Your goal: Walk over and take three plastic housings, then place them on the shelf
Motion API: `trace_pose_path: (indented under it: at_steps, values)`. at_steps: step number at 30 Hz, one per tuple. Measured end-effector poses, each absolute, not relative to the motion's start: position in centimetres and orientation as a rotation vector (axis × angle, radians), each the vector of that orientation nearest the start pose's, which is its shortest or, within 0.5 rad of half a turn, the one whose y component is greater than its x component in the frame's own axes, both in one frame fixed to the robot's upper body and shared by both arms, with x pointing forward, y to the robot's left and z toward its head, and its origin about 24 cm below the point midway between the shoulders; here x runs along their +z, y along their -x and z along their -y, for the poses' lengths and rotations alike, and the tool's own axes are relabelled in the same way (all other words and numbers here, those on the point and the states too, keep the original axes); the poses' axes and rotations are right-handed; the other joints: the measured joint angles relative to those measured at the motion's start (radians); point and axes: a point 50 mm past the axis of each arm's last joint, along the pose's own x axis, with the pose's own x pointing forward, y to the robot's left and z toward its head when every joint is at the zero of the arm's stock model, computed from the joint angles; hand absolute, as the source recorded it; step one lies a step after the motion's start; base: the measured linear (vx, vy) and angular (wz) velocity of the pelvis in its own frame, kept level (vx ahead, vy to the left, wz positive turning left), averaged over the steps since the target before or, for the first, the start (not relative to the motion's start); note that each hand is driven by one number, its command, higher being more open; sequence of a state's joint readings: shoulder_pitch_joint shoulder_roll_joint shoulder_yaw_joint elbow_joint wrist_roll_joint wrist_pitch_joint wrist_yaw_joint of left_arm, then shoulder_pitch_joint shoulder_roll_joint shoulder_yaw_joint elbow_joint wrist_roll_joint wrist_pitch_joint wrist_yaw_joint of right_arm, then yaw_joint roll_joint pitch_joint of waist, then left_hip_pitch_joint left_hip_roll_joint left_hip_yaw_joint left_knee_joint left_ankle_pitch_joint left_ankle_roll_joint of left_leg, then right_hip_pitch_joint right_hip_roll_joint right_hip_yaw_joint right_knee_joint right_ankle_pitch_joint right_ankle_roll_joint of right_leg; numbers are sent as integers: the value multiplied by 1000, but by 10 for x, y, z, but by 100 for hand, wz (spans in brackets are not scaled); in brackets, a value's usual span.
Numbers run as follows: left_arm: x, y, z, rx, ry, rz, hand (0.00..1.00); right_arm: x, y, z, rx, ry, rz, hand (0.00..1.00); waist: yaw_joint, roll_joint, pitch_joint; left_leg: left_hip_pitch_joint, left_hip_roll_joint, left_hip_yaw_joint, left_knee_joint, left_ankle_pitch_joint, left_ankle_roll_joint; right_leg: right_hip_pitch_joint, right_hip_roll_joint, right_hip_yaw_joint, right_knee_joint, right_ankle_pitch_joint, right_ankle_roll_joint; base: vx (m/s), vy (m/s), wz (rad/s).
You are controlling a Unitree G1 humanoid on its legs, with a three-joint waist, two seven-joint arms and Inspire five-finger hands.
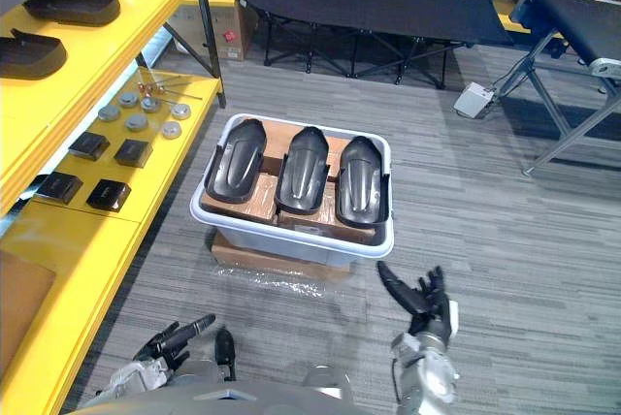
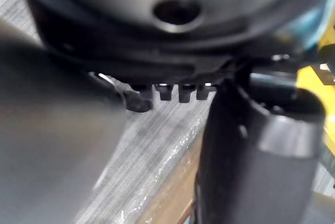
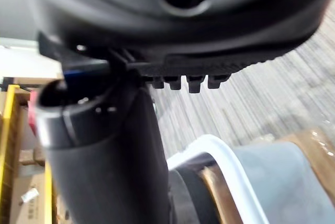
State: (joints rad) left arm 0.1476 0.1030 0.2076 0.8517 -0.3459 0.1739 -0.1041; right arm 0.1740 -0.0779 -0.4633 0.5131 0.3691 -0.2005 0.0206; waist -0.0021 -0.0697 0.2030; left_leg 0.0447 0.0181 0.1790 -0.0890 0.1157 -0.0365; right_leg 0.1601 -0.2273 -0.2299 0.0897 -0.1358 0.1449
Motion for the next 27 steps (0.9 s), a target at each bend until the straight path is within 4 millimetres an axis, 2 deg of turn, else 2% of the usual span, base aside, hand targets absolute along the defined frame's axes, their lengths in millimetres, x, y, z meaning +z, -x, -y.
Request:
trace_pose_path:
  at_steps: [1, 4, 8, 11, 13, 14, 15, 16, 18, 20, 22, 23, 24, 26, 27]
  values:
    - [-152, -92, -215, 327, 403, -1074, 100, -66, -145, 298, -669, -279, -331, 100, 0, 2, -1, -3, 2, -6, 0, 1, 1, 1, 3, -9, -3, 1, 2, -20, -44, 10]
    - [-151, -90, -221, 318, 384, -1070, 100, -48, -158, 324, -702, -245, -289, 100, 5, -1, 2, -11, 0, -18, 0, 5, 0, 2, 3, -17, -5, 12, 9, 0, -5, 11]
    - [-148, -88, -233, 303, 319, -1065, 100, -30, -184, 341, -704, -229, -275, 100, 22, -12, 32, -26, -8, -28, 4, 8, 5, -4, -4, -25, -6, 22, 24, 25, 19, 9]
    - [-147, -88, -235, 300, 317, -1064, 100, -15, -209, 352, -737, -235, -270, 100, 26, -13, 83, -74, -11, -53, 28, 9, 16, -24, -11, -40, -4, 46, 38, 3, 41, 30]
    - [-144, -95, -234, 278, 328, -1030, 100, -3, -223, 361, -754, -232, -263, 100, 28, 13, 121, -127, -3, -70, 101, -21, 23, -35, -5, -40, -2, 85, 40, -16, 96, 24]
    - [-142, -99, -233, 259, 324, -1006, 100, 6, -233, 366, -757, -233, -258, 100, 28, 38, 146, -165, 5, -79, 170, -47, 34, -38, 2, -38, 2, 107, 35, -46, 101, 18]
    - [-140, -102, -233, 245, 324, -985, 100, 16, -241, 370, -758, -231, -248, 100, 28, 63, 167, -198, 13, -86, 236, -84, 31, -45, 7, -38, 13, 119, 29, -81, 154, 15]
    - [-140, -104, -233, 241, 325, -978, 100, 20, -244, 373, -760, -228, -244, 100, 28, 73, 173, -215, 14, -89, 264, -98, 35, -50, 7, -38, 20, 119, 29, -78, 130, 10]
    - [-135, -111, -234, 230, 325, -939, 100, 40, -254, 389, -778, -208, -237, 100, 30, 109, 213, -278, 20, -96, 352, -137, 41, -76, 8, -38, 45, 115, 26, -106, 134, 6]
    - [-132, -119, -232, 222, 353, -901, 100, 59, -259, 403, -798, -193, -221, 100, 34, 129, 244, -335, 25, -96, 405, -150, 44, -120, 7, -38, 70, 100, 14, -127, 93, -2]
    - [-129, -130, -231, 202, 364, -874, 100, 74, -259, 412, -822, -174, -204, 100, 46, 136, 271, -385, 25, -94, 449, -159, 49, -162, -2, -39, 107, 58, 20, -129, 43, -3]
    - [-127, -137, -230, 197, 383, -853, 100, 80, -261, 415, -834, -172, -200, 100, 53, 136, 290, -405, 25, -92, 481, -168, 50, -181, -11, -41, 141, 14, 27, -128, -22, 4]
    - [-127, -141, -227, 189, 393, -848, 100, 85, -263, 417, -841, -173, -196, 100, 54, 147, 297, -425, 30, -97, 503, -171, 49, -207, -13, -44, 187, -7, 25, -152, -38, 6]
    - [-126, -143, -226, 189, 403, -841, 100, 89, -268, 415, -831, -182, -200, 100, 55, 147, 298, -439, 30, -96, 508, -168, 48, -241, -22, -41, 237, -32, 21, -115, -38, 5]
    - [-126, -144, -225, 187, 417, -836, 100, 98, -275, 413, -817, -182, -191, 100, 56, 147, 298, -455, 30, -92, 506, -160, 47, -278, -31, -39, 274, -50, 18, -89, -37, -2]
